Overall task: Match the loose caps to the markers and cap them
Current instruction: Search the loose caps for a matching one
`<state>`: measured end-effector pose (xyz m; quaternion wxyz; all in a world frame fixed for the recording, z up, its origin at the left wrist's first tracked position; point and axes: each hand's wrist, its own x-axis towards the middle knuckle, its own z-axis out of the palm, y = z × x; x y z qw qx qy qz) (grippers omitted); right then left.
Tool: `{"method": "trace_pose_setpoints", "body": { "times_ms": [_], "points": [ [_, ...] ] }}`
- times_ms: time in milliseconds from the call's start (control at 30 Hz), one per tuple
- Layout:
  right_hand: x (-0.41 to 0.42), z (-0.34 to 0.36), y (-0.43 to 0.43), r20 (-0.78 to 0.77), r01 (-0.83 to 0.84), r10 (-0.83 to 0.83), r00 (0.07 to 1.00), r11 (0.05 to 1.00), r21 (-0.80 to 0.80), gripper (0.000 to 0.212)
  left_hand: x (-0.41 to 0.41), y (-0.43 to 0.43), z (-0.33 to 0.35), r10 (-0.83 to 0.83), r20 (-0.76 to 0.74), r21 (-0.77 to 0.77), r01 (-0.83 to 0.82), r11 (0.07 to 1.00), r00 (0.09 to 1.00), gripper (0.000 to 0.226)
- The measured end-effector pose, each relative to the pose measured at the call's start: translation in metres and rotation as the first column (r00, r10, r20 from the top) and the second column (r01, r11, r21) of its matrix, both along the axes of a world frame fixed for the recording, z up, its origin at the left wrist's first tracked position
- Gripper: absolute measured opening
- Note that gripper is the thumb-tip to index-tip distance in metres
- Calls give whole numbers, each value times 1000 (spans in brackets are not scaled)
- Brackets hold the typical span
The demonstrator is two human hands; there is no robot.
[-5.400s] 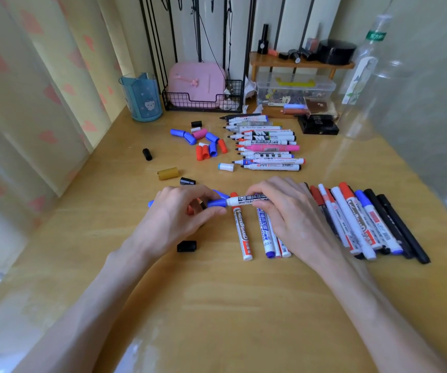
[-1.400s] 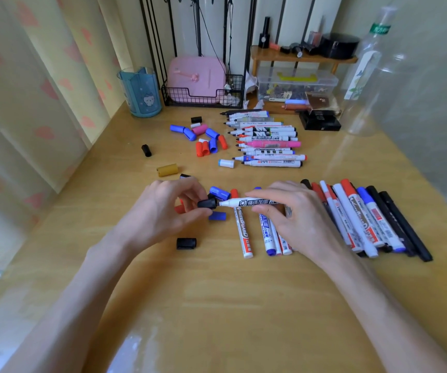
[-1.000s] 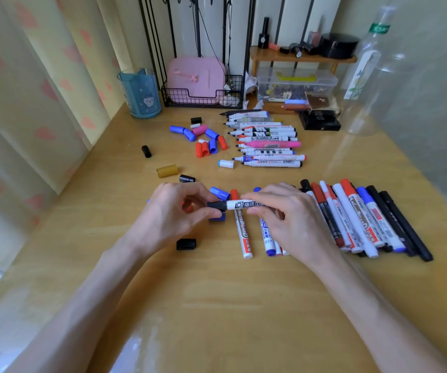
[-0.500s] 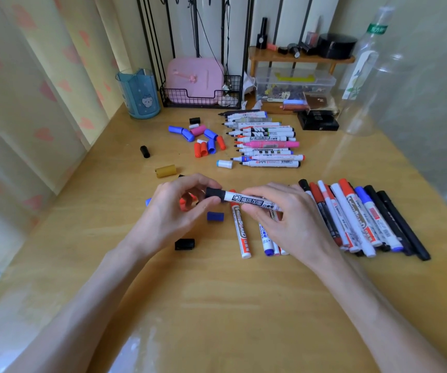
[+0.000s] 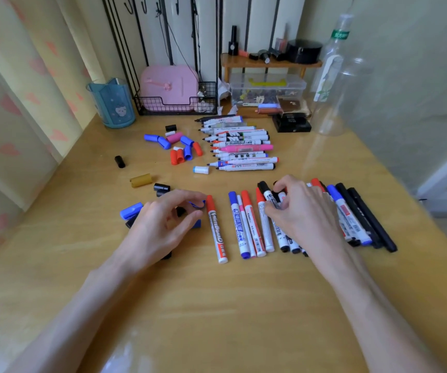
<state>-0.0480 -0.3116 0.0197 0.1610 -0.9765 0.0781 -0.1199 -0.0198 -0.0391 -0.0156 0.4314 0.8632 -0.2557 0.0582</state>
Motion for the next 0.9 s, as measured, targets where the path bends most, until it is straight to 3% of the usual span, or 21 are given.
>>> {"method": "trace_pose_setpoints", "body": {
  "times_ms": [233,533,667,900],
  "points": [
    [-2,2,5,-28,-58,57,998,997,-51,24,-1,-1,-1,-13,57,65,9,998,998,23],
    [4,-10,6,106,-100,102,989,995,-17,17,-1,-5,-8,-107,171,296,53,954,979,22],
    [7,-17,8,104,-135,138,985,990,-30,17,-4,-14,-13,-230,196,427,128,895,953,31],
    [14,-20,6,149,-123,126,981,992,-32,24,-3,-12,-11,-228,211,432,118,894,950,31]
  ]
}}
